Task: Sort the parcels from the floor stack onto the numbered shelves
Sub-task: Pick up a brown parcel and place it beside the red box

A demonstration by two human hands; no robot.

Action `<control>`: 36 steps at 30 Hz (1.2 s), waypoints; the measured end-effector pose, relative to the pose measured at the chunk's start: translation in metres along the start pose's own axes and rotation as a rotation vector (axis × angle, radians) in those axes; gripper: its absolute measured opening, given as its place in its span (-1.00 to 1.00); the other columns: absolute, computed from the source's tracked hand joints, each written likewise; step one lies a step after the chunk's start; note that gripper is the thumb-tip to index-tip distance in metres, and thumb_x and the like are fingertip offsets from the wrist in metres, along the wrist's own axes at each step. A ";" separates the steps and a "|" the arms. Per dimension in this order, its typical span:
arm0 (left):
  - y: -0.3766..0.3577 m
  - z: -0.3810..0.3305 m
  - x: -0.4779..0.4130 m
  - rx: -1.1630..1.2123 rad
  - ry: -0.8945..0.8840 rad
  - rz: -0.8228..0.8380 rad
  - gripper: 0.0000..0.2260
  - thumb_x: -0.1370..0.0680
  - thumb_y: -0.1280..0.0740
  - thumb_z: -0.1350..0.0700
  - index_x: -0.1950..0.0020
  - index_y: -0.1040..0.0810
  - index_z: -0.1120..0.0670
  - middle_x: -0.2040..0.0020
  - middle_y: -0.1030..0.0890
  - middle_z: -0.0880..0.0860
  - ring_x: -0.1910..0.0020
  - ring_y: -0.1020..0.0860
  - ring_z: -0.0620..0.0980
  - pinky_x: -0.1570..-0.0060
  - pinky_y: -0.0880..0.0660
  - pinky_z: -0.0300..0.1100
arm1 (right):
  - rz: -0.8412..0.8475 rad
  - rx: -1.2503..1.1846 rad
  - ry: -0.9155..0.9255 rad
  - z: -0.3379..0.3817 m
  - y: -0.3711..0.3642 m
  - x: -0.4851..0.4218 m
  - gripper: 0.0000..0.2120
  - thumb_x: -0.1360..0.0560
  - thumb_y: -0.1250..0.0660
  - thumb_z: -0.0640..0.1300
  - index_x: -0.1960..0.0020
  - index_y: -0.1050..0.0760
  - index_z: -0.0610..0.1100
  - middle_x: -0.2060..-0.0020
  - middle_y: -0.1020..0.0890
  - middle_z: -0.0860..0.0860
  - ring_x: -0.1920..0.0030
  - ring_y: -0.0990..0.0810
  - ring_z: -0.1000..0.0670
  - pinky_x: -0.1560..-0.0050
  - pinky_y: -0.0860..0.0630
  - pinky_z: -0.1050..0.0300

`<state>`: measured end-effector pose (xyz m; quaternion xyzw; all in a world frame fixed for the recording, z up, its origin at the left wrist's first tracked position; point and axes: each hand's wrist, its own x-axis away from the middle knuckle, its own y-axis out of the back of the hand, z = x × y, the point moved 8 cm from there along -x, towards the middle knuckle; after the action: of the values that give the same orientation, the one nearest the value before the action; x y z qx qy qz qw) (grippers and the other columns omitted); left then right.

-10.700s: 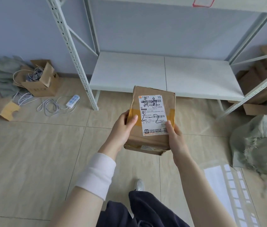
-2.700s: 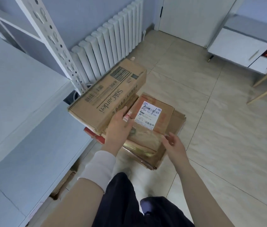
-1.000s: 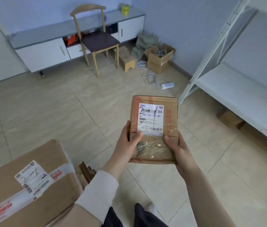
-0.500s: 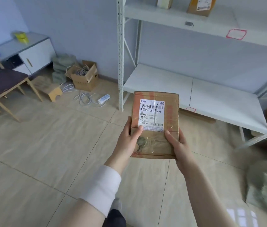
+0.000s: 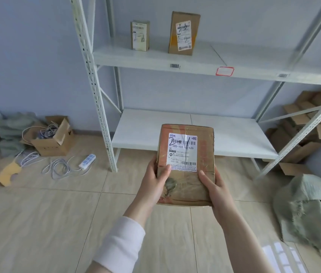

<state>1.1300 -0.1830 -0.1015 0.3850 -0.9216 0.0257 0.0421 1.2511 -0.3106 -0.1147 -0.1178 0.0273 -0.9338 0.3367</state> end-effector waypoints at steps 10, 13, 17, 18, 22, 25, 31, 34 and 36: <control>-0.021 -0.006 -0.066 0.028 0.034 0.074 -0.66 -0.61 -0.20 0.11 -0.39 -0.28 0.02 -0.13 -0.51 -0.13 0.04 -0.52 -0.37 0.28 -0.44 -0.56 | -0.074 0.011 -0.008 0.008 0.015 -0.062 -0.53 -0.51 -0.33 -0.11 -0.40 -0.36 0.07 -0.15 -0.63 0.05 -0.13 -0.62 0.01 -0.15 -0.55 -0.01; -0.031 -0.020 -0.094 -0.014 -0.003 0.084 -0.74 -0.61 -0.20 0.09 -0.30 -0.33 -0.08 -0.08 -0.51 -0.25 -0.04 -0.49 -0.38 0.18 -0.41 -0.59 | -0.070 0.012 0.022 0.029 0.019 -0.089 -0.56 -0.52 -0.32 -0.12 -0.37 -0.38 0.06 -0.16 -0.62 0.03 -0.14 -0.61 0.00 -0.19 -0.53 -0.04; -0.052 -0.059 -0.136 -0.046 -0.084 0.097 -0.84 -0.62 -0.18 0.09 -0.12 -0.35 -0.17 -0.02 -0.49 -0.32 0.08 -0.48 -0.52 0.12 -0.40 -0.59 | -0.061 -0.002 0.103 0.072 0.028 -0.127 -0.58 -0.52 -0.32 -0.12 -0.35 -0.40 0.08 -0.16 -0.62 0.05 -0.16 -0.60 0.00 -0.20 -0.52 -0.04; -0.057 -0.070 -0.147 -0.048 -0.110 0.089 -0.83 -0.62 -0.18 0.10 -0.13 -0.35 -0.16 -0.02 -0.49 -0.32 0.09 -0.48 -0.51 0.14 -0.39 -0.61 | -0.057 -0.003 0.127 0.085 0.031 -0.137 -0.58 -0.53 -0.31 -0.13 -0.36 -0.39 0.08 -0.16 -0.62 0.05 -0.17 -0.59 0.00 -0.21 -0.51 -0.03; -0.078 -0.118 -0.188 -0.035 -0.195 0.070 -0.80 -0.62 -0.18 0.06 -0.20 -0.32 -0.18 -0.04 -0.48 -0.34 0.01 -0.45 -0.45 0.14 -0.40 -0.60 | -0.057 -0.009 0.218 0.141 0.040 -0.175 -0.57 -0.53 -0.31 -0.11 -0.38 -0.37 0.07 -0.17 -0.61 0.05 -0.17 -0.59 0.01 -0.25 -0.49 -0.03; -0.090 -0.165 -0.215 -0.050 -0.280 0.078 -0.77 -0.62 -0.17 0.04 -0.25 -0.30 -0.18 -0.06 -0.47 -0.35 0.00 -0.45 -0.46 0.12 -0.40 -0.58 | -0.020 -0.028 0.288 0.190 0.040 -0.202 -0.57 -0.54 -0.29 -0.12 -0.39 -0.36 0.06 -0.16 -0.62 0.03 -0.16 -0.59 -0.01 -0.22 -0.51 -0.05; -0.092 -0.258 -0.259 -0.113 -0.472 0.027 -0.71 -0.62 -0.16 0.01 -0.34 -0.30 -0.13 -0.15 -0.48 -0.24 -0.12 -0.45 -0.33 0.06 -0.37 -0.58 | 0.011 -0.038 0.441 0.282 0.025 -0.248 -0.56 -0.53 -0.31 -0.08 -0.38 -0.36 0.13 -0.19 -0.59 0.01 -0.17 -0.58 0.01 -0.14 -0.53 0.06; -0.087 -0.298 -0.279 -0.095 -0.541 0.007 -0.67 -0.62 -0.17 0.02 -0.39 -0.31 -0.07 -0.17 -0.50 -0.20 -0.13 -0.45 -0.28 0.03 -0.38 -0.52 | 0.036 -0.050 0.512 0.324 0.012 -0.267 -0.59 -0.53 -0.31 -0.08 -0.36 -0.39 0.13 -0.17 -0.61 0.02 -0.18 -0.58 -0.01 -0.19 -0.52 -0.03; -0.082 -0.325 -0.292 -0.101 -0.598 -0.008 -0.68 -0.62 -0.18 0.03 -0.37 -0.32 -0.07 -0.13 -0.51 -0.23 -0.10 -0.46 -0.31 0.01 -0.37 -0.49 | 0.051 -0.066 0.566 0.352 0.002 -0.276 -0.61 -0.54 -0.29 -0.11 -0.35 -0.40 0.09 -0.12 -0.64 0.05 -0.13 -0.61 0.01 -0.15 -0.54 -0.01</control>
<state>1.4114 -0.0081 0.1950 0.3764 -0.8918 -0.1349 -0.2118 1.5422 -0.1264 0.1714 0.1374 0.1535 -0.9193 0.3353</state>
